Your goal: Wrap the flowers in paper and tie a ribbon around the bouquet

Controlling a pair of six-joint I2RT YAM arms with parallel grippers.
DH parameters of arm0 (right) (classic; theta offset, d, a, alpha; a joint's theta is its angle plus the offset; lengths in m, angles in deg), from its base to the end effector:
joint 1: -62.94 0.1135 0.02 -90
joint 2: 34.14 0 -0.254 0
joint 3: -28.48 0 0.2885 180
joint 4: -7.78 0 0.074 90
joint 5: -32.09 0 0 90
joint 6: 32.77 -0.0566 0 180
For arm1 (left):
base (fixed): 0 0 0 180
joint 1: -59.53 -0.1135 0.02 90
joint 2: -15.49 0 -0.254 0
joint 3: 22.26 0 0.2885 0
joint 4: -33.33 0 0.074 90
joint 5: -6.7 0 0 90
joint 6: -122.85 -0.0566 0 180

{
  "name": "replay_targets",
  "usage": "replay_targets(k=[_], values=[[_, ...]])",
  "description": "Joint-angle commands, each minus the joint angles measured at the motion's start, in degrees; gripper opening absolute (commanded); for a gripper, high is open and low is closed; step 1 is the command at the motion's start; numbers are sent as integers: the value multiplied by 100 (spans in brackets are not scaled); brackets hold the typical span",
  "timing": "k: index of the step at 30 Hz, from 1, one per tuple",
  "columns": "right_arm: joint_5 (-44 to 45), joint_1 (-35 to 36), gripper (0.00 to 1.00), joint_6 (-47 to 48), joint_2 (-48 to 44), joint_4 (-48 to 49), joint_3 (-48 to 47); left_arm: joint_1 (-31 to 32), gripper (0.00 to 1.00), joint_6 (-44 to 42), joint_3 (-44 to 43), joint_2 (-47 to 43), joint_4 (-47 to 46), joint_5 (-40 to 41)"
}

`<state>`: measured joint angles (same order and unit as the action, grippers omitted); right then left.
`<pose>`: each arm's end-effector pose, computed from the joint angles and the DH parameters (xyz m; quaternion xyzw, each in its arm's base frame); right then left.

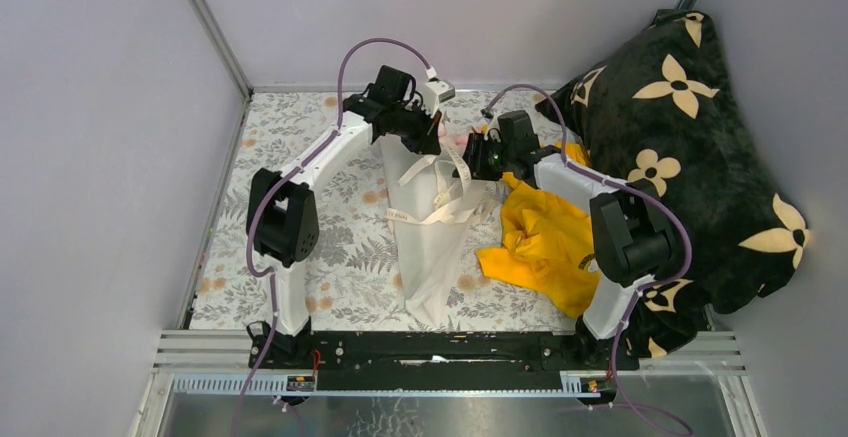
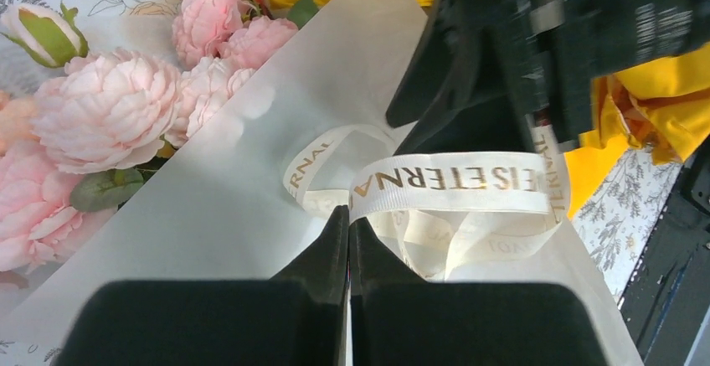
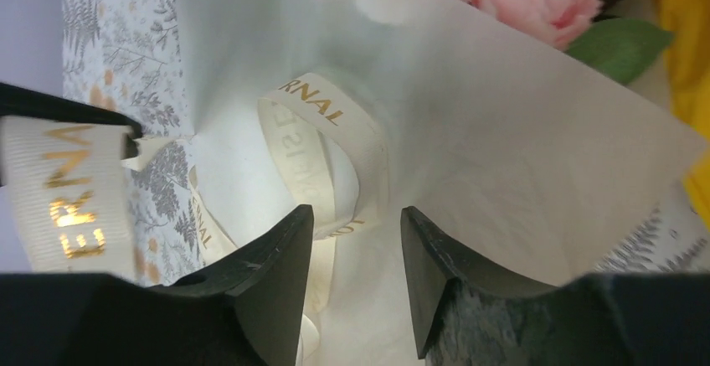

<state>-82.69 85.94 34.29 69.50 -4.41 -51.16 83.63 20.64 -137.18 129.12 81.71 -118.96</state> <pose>0.4000 0.1956 0.1690 -0.0975 0.8709 0.3486 0.3323 0.4356 -0.2310 0.2648 0.3825 0.8070 -0.3195 0.3168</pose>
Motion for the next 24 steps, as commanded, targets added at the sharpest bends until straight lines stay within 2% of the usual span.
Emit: replay_targets(k=[1, 4, 8, 11, 14, 16, 18, 22, 24], values=[[1080, 29, 55, 60, -642, -314, -171, 16, 0, 41, 116, -161, -718, 213], [1477, 29, 62, 171, -811, -425, -158, 35, 0, -75, 90, -107, -779, 414], [2291, 37, 66, 362, -908, -750, -276, 114, 0, -241, 85, -51, -782, 625], [3207, 45, 65, 475, -817, -1293, -515, 155, 0, -368, 83, 14, -781, 917], [3706, 55, 59, 604, -690, -1733, -729, 192, 0, -491, 109, 19, -790, 1042], [3513, 53, 52, 716, -797, -1604, -656, 272, 0, -596, 133, 7, -788, 1110], [2888, 54, 47, 787, -1124, -911, -372, 367, 0, -672, 136, 9, -803, 1159], [1730, 125, 47, 917, -1471, -80, -3, 464, 0, -704, 41, 91, -821, 1226], [1415, 218, 52, 992, -1503, 291, 157, 464, 0, -718, 25, 122, -872, 1386]])
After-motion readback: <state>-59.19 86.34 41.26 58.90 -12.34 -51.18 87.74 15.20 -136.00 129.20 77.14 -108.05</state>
